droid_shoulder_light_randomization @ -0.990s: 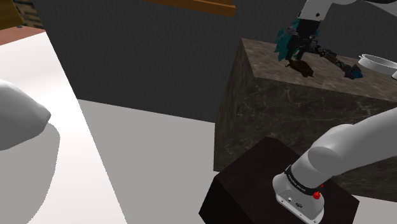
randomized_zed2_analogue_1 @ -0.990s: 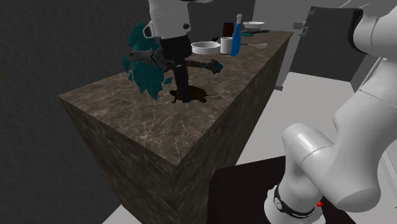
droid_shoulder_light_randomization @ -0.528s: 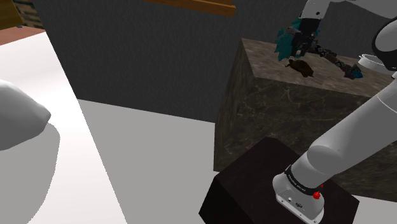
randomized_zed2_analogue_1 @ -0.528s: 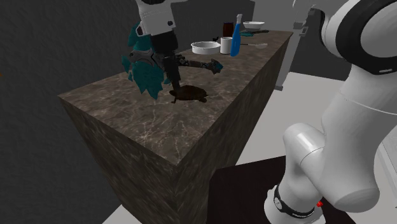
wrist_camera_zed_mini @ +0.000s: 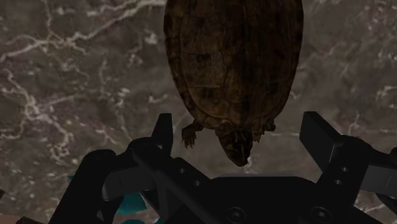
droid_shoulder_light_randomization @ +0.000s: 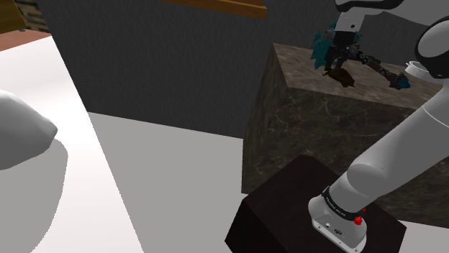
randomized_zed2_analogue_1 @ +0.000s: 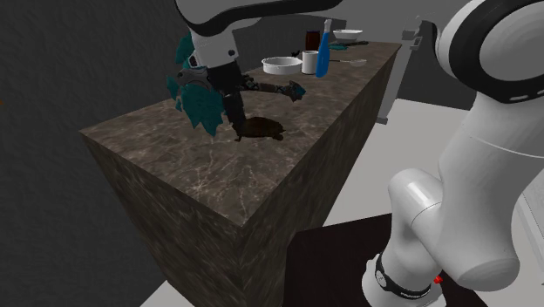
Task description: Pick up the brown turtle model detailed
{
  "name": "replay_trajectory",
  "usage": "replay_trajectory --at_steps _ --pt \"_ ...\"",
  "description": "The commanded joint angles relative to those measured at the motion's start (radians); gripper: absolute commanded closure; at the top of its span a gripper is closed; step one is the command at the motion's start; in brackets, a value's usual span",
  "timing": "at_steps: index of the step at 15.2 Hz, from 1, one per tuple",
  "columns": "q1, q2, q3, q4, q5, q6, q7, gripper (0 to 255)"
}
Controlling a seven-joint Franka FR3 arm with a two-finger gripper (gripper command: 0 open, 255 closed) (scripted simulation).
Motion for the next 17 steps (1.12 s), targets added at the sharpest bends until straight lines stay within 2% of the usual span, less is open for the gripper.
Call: replay_trajectory --at_steps 1,2,11,17 --pt "-0.001 -0.003 0.000 -0.012 -0.002 0.010 0.000 0" --pt "-0.001 -0.004 -0.001 -0.014 -0.002 0.010 -0.001 255" --pt "-0.001 -0.003 0.000 -0.012 -0.002 0.010 0.000 255" --pt "-0.002 0.016 -0.003 0.087 0.006 -0.073 -0.010 255"
